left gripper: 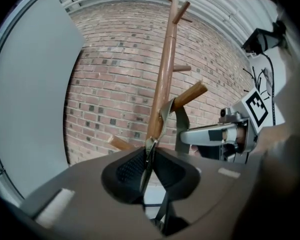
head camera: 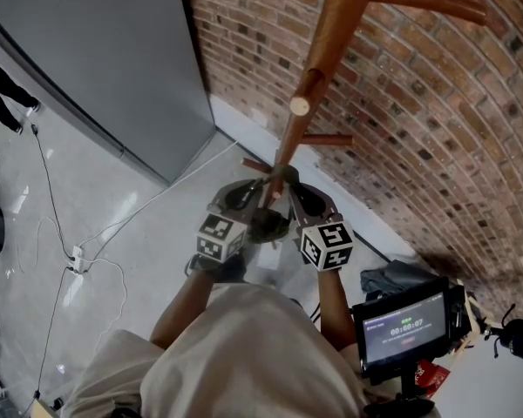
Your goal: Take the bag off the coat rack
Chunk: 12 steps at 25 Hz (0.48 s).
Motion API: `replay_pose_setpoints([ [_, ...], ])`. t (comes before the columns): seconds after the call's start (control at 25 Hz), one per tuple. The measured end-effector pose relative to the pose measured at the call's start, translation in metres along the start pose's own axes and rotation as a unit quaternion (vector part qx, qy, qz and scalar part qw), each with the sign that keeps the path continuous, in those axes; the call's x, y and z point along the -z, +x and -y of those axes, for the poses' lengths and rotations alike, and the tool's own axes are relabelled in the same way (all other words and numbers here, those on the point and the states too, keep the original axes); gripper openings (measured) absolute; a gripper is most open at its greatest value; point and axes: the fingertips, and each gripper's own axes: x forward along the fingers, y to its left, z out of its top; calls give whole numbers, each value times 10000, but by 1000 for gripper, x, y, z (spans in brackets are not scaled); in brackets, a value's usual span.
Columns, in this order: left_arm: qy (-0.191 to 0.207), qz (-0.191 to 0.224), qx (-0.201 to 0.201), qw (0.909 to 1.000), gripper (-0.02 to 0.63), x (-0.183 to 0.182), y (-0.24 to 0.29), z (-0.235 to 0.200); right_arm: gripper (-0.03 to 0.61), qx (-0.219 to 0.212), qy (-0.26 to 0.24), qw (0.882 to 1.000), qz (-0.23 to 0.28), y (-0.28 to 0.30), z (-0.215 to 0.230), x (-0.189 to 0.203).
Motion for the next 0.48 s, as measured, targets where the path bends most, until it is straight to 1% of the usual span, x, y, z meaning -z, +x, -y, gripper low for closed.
replay_pose_setpoints([
  [0.12, -20, 23, -46, 10000, 44, 1, -5, -2, 38, -21, 40, 10000, 54, -4, -1, -4],
  [0.48, -122, 121, -154, 9997, 44, -13, -22, 0, 34, -108, 73, 9997, 198, -14, -4, -17],
])
